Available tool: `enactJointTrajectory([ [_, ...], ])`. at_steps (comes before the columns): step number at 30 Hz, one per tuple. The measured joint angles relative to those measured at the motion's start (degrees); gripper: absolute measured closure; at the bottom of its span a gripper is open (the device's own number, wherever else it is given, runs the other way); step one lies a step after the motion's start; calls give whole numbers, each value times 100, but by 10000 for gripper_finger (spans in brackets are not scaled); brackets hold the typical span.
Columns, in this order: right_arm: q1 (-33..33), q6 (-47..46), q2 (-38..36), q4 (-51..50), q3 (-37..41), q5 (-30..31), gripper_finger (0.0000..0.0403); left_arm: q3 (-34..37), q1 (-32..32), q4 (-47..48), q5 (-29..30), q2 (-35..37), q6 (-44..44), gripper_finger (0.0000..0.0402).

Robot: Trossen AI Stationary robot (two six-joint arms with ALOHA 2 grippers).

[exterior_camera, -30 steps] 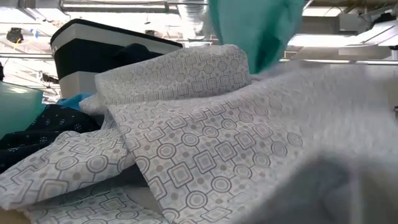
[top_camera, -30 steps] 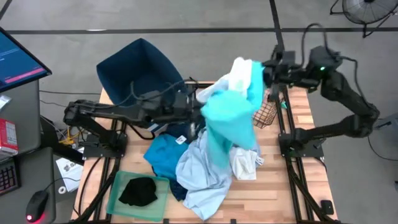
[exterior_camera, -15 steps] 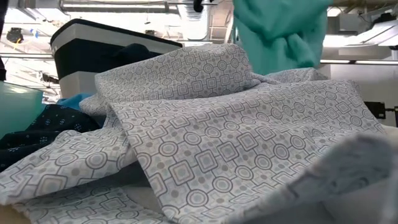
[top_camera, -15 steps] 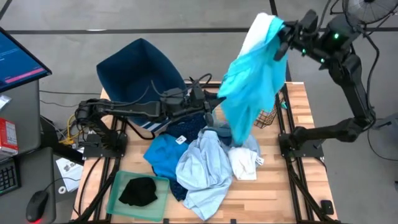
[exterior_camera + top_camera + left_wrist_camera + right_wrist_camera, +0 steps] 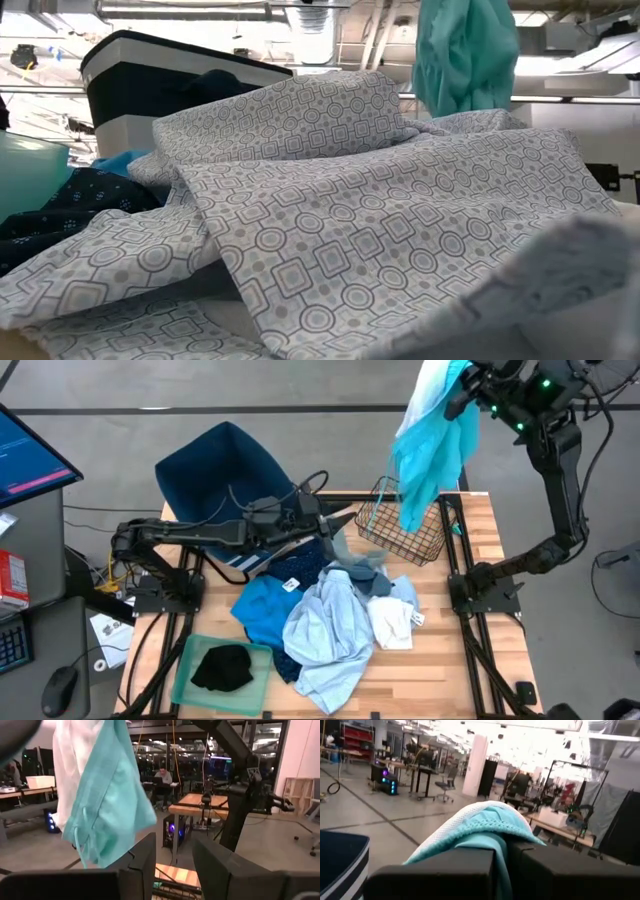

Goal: Pick & Place Cloths
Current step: Put the blue shorts into the black wire basket

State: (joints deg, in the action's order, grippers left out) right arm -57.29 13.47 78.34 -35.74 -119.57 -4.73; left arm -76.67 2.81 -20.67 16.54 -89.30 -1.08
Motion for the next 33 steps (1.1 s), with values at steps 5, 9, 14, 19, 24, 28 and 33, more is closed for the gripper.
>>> enactJointTrajectory([
  [5,-1,171,19,-594,-5,-54,403,3,-114,86,-1,96,2,297],
  [9,4,210,12,-1156,-5,-3,403,-4,-172,163,-5,125,3,297],
  [14,26,176,-146,-1670,203,13,403,-4,-267,226,-3,158,4,298],
  [19,26,159,-505,-1806,900,10,403,-4,-350,256,-5,153,4,298],
  [24,26,-105,-790,-1576,2109,24,403,-4,-408,272,-20,155,4,298],
  [28,28,-424,-1180,-1068,3100,6,403,-4,-472,263,-18,226,6,298],
  [33,333,-969,-1556,-150,4161,-114,403,-8,-603,256,-17,318,5,298],
])
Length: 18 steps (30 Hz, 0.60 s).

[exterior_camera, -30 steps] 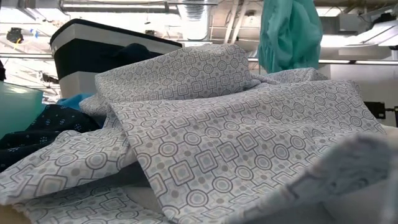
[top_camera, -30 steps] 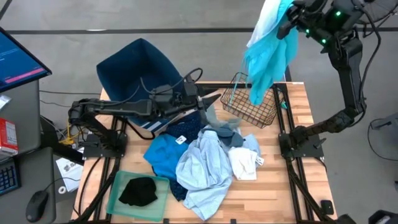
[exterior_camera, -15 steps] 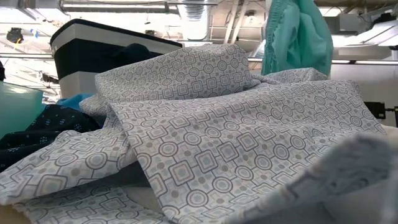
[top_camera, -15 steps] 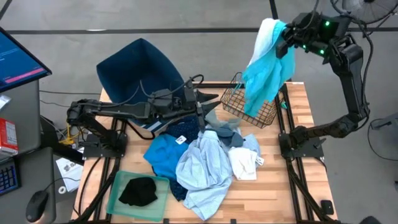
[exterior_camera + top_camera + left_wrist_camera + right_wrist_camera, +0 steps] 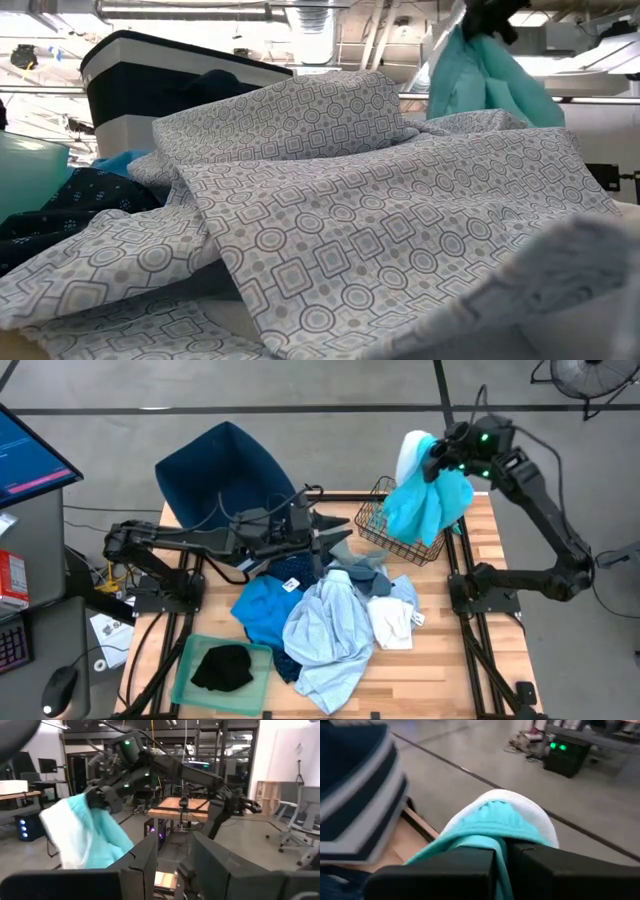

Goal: Pick & Place Cloths
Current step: Put the blue shorts into the black wire basket

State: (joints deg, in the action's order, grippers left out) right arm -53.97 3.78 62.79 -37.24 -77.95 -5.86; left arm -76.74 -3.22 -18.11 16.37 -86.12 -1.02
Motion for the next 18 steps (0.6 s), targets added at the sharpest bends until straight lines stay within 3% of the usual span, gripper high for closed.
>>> enactJointTrajectory([
  [8,778,-1009,92,1635,890,-64,403,2,-18,-4,18,133,0,298],
  [14,1365,-1376,349,2516,905,-989,403,4,-27,36,17,224,-2,298],
  [18,1767,-1327,267,2273,901,-1255,403,2,-24,-3,17,255,-2,298],
])
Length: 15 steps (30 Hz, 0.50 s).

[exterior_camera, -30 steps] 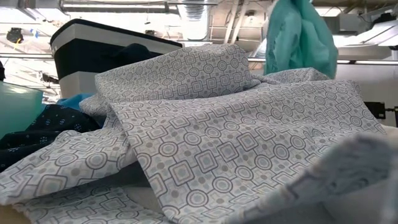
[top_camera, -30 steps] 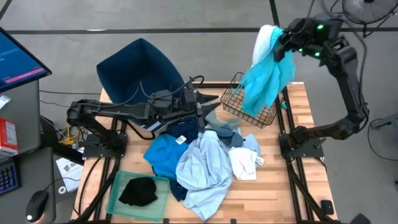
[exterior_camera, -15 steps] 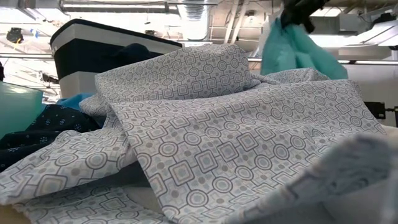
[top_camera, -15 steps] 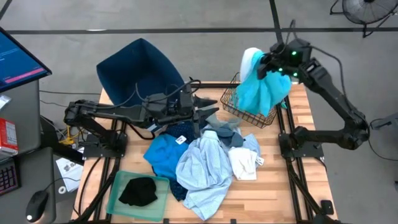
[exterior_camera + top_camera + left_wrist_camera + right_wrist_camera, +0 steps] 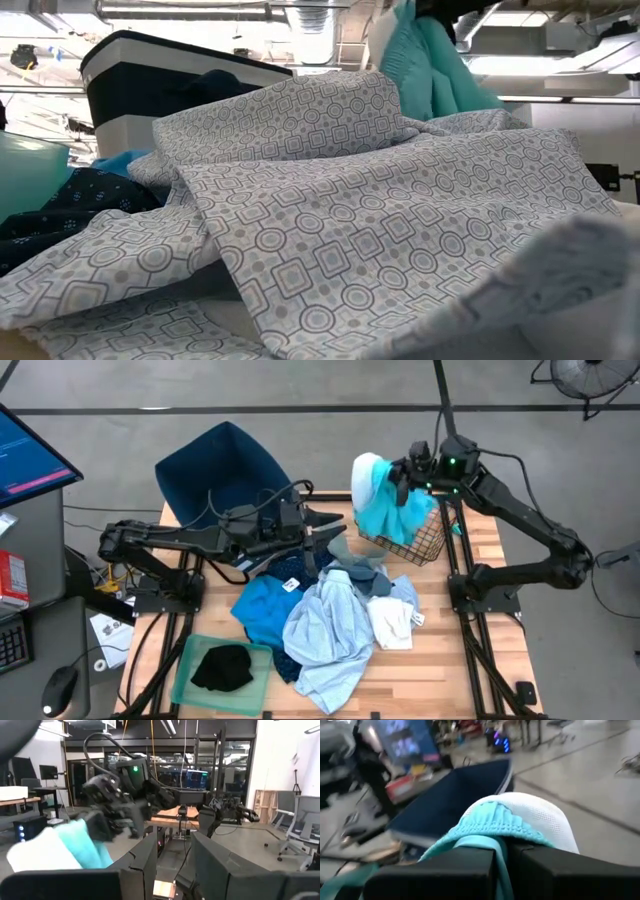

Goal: Pick & Place Cloths
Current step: Put the blue shorts into the black wire basket

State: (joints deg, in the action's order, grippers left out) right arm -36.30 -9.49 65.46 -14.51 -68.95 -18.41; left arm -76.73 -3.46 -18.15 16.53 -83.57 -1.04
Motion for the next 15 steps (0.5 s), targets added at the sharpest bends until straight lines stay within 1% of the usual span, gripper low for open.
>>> enactJointTrajectory([
  [3,261,243,-181,-861,2,18,403,2,0,30,0,-4,0,298],
  [5,304,370,-348,-1631,2,292,403,2,0,21,0,-4,1,298],
  [6,292,420,-429,-2031,2,596,403,2,0,27,-1,-4,0,298],
  [8,203,527,-553,-2673,2,1404,403,2,-1,63,-2,-4,0,298],
  [12,-124,754,-637,-3540,2,2955,403,2,0,63,-4,-7,0,298],
  [15,-385,814,-576,-3923,2,3762,403,2,0,63,-4,-7,0,298],
])
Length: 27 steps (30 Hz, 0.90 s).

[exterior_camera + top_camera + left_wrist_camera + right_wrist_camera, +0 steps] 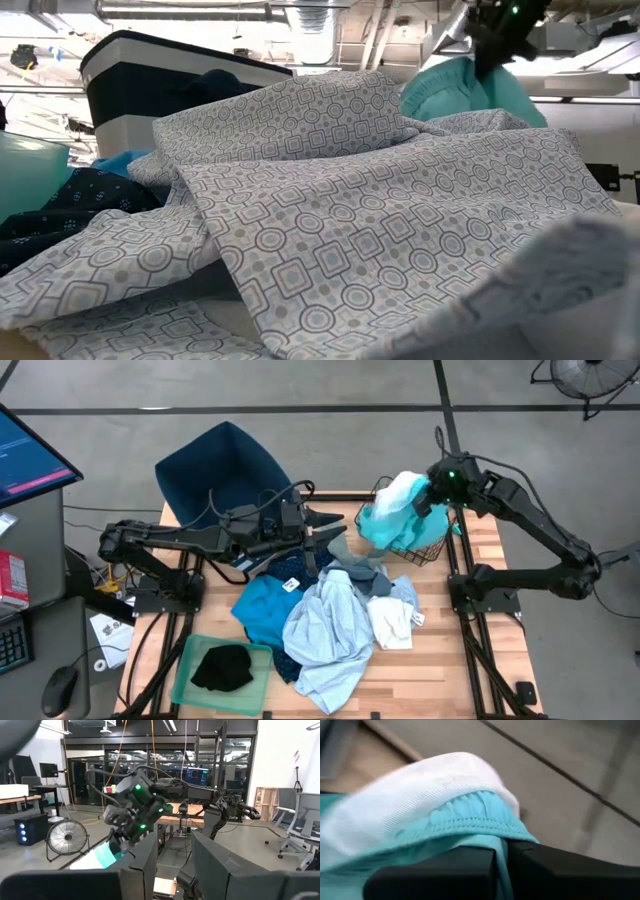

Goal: Pick & Place Cloths
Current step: Put the blue shorts into the black wire basket

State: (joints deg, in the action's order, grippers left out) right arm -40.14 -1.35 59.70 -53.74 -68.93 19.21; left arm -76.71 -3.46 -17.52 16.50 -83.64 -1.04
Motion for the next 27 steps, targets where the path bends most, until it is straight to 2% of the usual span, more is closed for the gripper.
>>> enactJointTrajectory([
  [6,-70,-234,421,-465,0,1646,403,-2,0,11,-1,-2,2,298],
  [12,303,-561,1002,-843,0,1631,403,0,-12,20,-3,-4,1,298],
  [14,482,-558,1266,-783,0,1108,403,-2,-15,20,-3,-4,2,298],
  [17,614,-471,1630,-297,0,-138,403,0,1,20,-4,-7,2,298],
  [20,630,-362,1836,508,0,-1153,403,0,2,20,-4,-7,2,298],
  [23,452,-503,1815,1333,0,-2412,403,0,2,20,-3,-7,2,298],
  [25,257,-679,1712,1566,-2,-2801,403,0,2,19,-3,-7,2,298],
  [27,33,-732,1603,1422,-6,-2687,403,-1,2,17,-3,-8,2,298],
])
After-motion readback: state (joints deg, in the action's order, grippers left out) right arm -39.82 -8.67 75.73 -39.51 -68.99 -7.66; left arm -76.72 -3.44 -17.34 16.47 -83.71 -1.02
